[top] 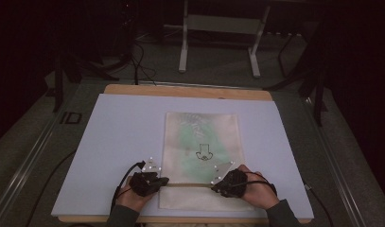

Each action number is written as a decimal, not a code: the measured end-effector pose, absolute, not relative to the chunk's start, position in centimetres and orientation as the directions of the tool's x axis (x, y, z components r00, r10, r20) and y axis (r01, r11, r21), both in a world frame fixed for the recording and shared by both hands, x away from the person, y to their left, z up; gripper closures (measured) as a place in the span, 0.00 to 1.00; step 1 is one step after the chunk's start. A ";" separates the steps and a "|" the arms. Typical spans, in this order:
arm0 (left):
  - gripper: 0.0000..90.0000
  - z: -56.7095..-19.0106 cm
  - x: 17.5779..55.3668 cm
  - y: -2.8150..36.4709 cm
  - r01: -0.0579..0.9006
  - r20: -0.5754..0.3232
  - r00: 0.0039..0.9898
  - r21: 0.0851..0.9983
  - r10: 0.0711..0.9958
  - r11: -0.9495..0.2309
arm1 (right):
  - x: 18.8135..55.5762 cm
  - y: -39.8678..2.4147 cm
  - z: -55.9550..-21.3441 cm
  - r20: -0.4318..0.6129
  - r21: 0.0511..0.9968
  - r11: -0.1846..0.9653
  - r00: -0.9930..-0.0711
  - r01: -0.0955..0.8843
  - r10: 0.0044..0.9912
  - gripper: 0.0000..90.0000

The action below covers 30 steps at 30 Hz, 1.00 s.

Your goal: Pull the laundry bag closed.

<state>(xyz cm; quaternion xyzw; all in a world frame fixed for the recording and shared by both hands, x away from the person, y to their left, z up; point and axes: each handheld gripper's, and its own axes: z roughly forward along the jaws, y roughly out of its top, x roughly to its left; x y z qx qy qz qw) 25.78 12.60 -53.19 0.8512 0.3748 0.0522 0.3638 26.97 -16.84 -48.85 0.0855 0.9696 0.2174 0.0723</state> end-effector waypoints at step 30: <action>1.00 -53.2 25.8 12.6 0.598 -0.181 0.715 0.658 0.675 -0.457 | 27.0 -19.4 -48.6 -0.095 0.432 0.885 -0.967 0.174 0.236 0.92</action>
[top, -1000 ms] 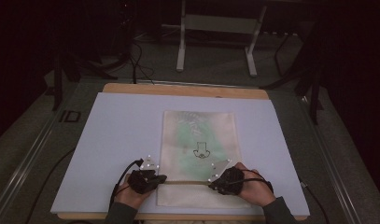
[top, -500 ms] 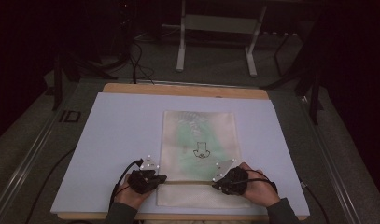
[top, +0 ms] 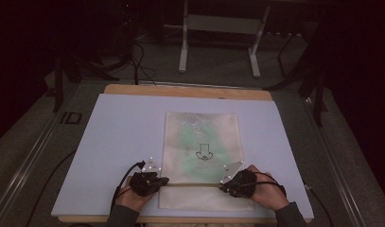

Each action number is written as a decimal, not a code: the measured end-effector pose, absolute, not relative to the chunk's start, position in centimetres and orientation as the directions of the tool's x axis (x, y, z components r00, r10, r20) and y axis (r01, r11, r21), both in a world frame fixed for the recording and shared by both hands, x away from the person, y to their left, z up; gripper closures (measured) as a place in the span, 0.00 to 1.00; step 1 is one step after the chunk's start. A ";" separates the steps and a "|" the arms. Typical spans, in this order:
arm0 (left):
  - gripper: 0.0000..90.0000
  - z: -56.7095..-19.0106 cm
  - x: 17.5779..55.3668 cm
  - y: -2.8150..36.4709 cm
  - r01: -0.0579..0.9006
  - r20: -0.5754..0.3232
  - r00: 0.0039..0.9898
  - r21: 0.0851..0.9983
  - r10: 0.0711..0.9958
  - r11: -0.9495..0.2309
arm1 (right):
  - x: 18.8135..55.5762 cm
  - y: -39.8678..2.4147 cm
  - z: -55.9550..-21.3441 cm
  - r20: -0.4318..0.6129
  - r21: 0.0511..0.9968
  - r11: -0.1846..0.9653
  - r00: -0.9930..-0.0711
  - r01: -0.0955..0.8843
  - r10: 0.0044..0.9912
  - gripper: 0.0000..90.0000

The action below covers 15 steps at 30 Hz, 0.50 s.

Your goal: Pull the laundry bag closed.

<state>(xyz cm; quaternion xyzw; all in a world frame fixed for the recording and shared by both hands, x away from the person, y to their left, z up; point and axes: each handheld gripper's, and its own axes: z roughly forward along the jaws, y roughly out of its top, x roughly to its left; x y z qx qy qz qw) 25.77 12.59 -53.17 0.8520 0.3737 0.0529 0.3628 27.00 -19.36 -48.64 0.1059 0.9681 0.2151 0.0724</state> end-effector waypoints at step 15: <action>1.00 -53.2 25.8 12.6 0.597 -0.179 0.716 0.658 0.675 -0.459 | 27.0 -20.5 -48.4 -0.093 0.430 0.882 -0.962 0.193 0.256 0.91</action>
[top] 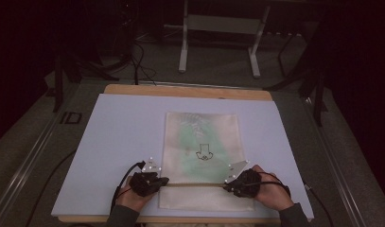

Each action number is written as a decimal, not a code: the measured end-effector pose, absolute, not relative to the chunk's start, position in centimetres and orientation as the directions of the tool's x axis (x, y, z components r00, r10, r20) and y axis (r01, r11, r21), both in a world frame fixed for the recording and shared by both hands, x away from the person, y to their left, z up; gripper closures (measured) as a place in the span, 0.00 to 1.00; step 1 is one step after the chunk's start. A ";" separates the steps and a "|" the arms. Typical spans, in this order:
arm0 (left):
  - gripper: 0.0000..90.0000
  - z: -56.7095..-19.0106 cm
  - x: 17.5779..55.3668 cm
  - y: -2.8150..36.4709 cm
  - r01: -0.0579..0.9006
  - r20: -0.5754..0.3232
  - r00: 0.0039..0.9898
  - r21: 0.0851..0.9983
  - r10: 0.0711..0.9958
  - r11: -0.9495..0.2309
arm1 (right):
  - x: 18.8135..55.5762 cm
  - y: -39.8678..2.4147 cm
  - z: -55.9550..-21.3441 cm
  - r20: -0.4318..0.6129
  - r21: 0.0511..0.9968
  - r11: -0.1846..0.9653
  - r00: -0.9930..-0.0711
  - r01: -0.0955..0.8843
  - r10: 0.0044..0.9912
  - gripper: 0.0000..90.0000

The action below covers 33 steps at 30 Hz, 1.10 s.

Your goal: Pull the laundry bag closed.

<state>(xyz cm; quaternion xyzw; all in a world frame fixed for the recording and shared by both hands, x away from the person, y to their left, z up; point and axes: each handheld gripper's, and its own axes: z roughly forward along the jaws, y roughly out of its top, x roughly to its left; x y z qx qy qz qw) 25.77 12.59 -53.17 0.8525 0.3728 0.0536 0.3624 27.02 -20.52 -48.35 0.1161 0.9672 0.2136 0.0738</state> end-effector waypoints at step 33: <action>0.99 -53.2 25.8 12.6 0.597 -0.180 0.717 0.657 0.674 -0.460 | 26.9 -23.1 -48.1 -0.069 0.435 0.869 -0.953 0.237 0.295 0.92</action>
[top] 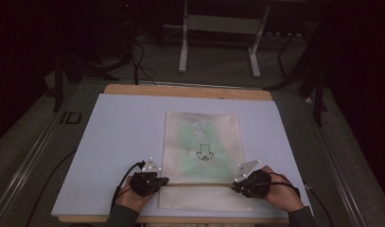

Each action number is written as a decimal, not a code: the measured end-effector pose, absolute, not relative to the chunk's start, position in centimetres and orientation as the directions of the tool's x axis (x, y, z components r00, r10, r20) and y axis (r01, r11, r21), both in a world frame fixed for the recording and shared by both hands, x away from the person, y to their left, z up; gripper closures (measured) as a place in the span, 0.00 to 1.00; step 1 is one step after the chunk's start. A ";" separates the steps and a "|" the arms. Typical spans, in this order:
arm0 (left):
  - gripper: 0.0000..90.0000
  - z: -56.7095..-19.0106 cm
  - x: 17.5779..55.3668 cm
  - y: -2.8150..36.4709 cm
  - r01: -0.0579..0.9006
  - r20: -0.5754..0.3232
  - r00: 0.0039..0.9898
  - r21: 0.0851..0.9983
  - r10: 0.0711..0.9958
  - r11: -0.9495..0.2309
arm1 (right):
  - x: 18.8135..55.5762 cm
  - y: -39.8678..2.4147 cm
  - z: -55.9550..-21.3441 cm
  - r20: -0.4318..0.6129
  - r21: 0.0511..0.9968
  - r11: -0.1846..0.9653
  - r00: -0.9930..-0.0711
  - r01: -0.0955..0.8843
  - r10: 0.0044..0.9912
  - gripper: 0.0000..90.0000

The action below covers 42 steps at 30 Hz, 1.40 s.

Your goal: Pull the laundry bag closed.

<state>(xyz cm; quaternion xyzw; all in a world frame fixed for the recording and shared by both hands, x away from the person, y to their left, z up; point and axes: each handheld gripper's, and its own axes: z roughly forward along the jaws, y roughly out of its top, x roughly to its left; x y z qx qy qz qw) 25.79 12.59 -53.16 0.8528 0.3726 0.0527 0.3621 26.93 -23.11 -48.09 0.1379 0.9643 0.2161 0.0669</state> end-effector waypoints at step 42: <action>0.99 -53.2 25.8 12.6 0.596 -0.178 0.717 0.657 0.674 -0.461 | 26.9 -26.8 -48.4 -0.034 0.439 0.840 -0.928 0.320 0.371 0.91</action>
